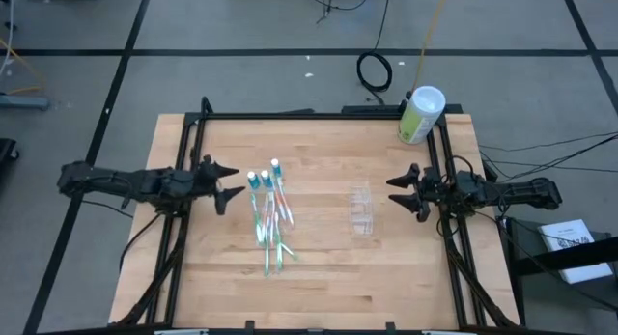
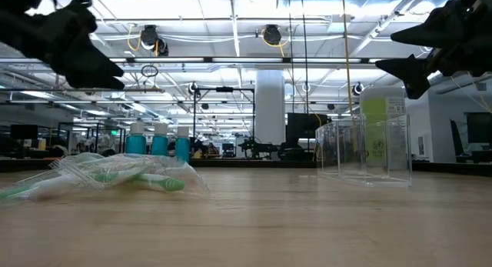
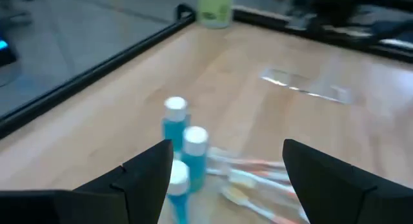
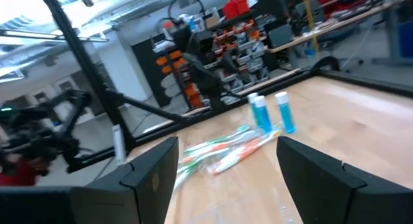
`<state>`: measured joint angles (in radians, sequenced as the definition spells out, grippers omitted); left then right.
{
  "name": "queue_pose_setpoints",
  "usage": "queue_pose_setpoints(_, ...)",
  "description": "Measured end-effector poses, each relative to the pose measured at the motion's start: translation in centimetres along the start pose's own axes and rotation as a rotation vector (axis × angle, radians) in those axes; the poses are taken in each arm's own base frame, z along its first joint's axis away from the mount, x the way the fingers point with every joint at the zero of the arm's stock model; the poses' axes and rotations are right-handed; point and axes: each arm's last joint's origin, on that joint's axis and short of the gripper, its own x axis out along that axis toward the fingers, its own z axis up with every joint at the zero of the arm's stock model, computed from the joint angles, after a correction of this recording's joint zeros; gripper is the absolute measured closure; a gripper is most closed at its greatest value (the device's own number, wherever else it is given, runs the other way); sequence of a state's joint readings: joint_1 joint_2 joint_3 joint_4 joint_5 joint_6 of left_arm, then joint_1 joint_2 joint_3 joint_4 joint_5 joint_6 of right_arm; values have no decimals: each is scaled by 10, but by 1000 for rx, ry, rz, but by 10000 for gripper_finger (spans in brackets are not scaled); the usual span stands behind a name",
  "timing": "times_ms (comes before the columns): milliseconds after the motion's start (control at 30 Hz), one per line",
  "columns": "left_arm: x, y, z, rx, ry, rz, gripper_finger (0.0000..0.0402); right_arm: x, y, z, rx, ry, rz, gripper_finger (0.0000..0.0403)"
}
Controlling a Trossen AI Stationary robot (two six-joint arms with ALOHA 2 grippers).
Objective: Pick & Place toothbrushing station
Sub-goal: Put the blue mouthwash into the middle of the transparent organizer
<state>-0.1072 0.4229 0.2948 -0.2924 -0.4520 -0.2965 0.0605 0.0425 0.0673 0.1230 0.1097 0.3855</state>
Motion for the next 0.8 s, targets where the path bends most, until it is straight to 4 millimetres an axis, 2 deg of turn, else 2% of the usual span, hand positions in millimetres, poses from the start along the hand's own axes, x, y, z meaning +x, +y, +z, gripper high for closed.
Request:
queue_pose_setpoints(100,14,-3,2,14,79,76,103,0,-1,0,-13,-8,-25,149)
queue_pose_setpoints(267,39,-3,-10,71,213,215,103,0,-1,0,-14,-6,-21,149)
queue_pose_setpoints(367,49,-1,-14,50,229,300,103,0,-1,0,-45,-6,-22,149)
queue_pose_setpoints(800,68,-5,-15,36,201,329,103,0,-1,0,-107,-5,-21,149)
